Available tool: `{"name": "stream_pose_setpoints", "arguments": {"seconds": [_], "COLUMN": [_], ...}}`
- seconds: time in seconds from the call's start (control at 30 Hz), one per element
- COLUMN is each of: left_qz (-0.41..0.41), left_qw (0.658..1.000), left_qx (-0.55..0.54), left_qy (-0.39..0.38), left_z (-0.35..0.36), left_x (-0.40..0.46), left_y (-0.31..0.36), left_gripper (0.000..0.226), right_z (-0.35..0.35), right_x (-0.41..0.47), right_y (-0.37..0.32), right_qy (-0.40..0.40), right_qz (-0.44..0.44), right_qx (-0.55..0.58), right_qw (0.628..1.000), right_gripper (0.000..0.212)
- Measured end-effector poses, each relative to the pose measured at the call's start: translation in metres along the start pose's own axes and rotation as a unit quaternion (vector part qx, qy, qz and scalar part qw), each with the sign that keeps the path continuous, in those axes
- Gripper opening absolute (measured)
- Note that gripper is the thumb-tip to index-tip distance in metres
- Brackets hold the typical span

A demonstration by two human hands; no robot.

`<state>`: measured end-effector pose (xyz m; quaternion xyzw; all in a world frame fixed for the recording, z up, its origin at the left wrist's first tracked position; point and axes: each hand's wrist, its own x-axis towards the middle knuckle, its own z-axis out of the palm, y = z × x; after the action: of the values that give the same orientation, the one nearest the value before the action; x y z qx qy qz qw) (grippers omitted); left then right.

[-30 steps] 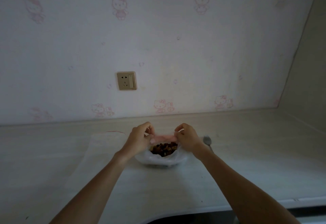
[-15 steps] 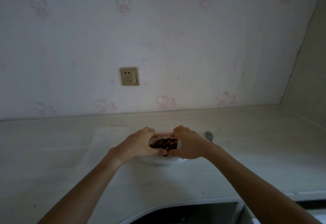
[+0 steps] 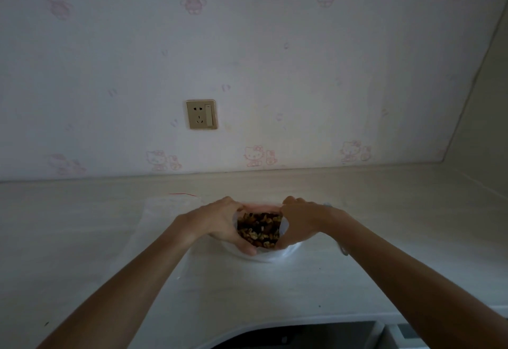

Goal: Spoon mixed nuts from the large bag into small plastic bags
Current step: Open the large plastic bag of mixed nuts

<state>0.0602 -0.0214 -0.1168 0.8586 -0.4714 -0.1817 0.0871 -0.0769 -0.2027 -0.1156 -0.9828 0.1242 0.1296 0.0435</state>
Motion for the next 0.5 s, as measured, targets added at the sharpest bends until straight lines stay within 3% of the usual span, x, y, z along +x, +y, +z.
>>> {"name": "stream_pose_setpoints", "arguments": {"seconds": [0.17,0.37,0.5], "left_qz": [-0.022,-0.034,-0.025], "left_qw": [0.999,0.996,0.998], "left_qx": [-0.02,-0.048,-0.035], "left_qy": [0.041,0.062,0.052], "left_z": [-0.001,-0.007,-0.006], "left_x": [0.023,0.052,0.059], "left_y": [-0.011,-0.03,-0.035], "left_gripper": [0.108,0.121,0.124], "right_z": [-0.003,0.004,0.011], "right_x": [0.021,0.047,0.052], "right_y": [0.013,0.033,0.036], "right_qy": [0.026,0.099,0.09], "right_qz": [0.013,-0.013,-0.03], "right_qx": [0.021,0.05,0.034], "right_qw": [0.999,0.994,0.995], "right_gripper": [0.096,0.096,0.106]}}
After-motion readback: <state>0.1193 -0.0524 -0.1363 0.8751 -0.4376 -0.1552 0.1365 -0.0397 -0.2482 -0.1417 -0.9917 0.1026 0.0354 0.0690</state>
